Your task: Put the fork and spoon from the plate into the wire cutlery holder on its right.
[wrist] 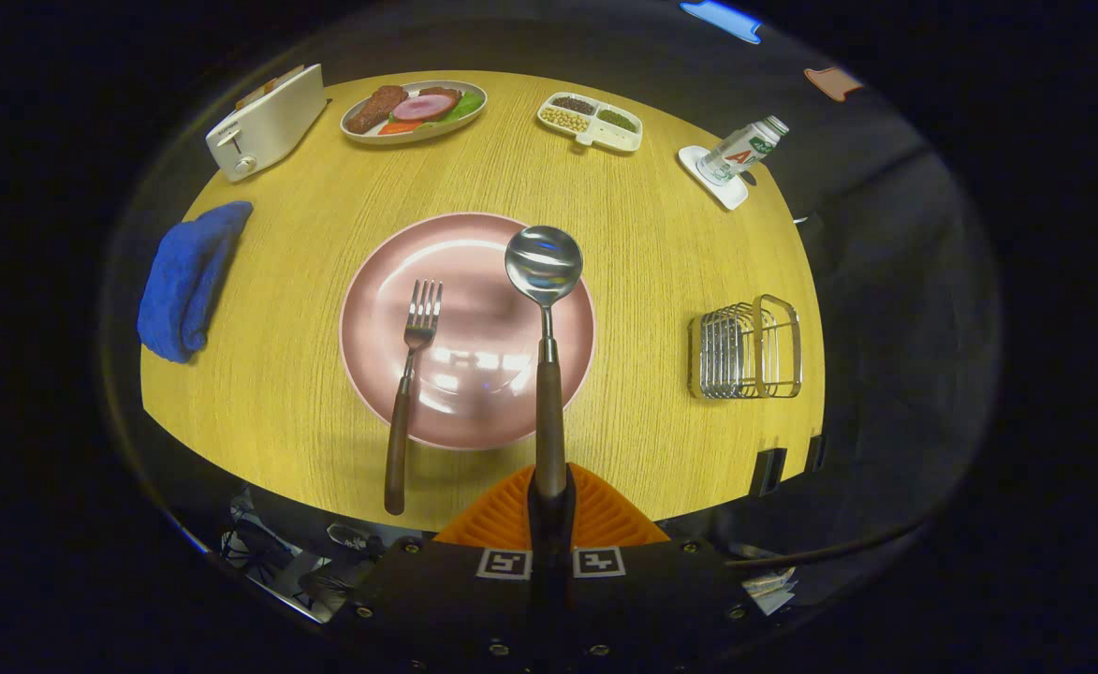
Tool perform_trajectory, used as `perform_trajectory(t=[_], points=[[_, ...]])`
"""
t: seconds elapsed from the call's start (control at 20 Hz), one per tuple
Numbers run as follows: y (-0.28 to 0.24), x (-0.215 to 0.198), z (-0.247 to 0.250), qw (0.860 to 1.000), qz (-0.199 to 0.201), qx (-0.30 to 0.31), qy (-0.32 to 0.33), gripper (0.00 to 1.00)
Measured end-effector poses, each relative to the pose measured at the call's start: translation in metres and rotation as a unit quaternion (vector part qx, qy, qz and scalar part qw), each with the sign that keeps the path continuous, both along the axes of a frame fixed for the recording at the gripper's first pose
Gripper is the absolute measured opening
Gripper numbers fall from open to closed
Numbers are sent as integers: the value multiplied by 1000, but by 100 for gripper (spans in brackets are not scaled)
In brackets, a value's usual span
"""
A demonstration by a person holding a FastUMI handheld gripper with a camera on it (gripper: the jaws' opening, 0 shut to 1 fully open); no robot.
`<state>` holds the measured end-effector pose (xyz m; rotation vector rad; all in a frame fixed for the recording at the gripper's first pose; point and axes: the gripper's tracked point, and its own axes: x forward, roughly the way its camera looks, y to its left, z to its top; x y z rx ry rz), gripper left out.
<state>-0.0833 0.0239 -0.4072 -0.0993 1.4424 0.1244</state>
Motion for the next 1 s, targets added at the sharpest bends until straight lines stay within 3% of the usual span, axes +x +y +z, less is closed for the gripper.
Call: perform_trajectory(t=[0.3,0.7,1.0], points=[[-38,6,25,998,-67,-13,-15,2],[-126,-6,9,986,-158,-47,20,2],[-160,-14,-19,980,-185,-43,53,2]])
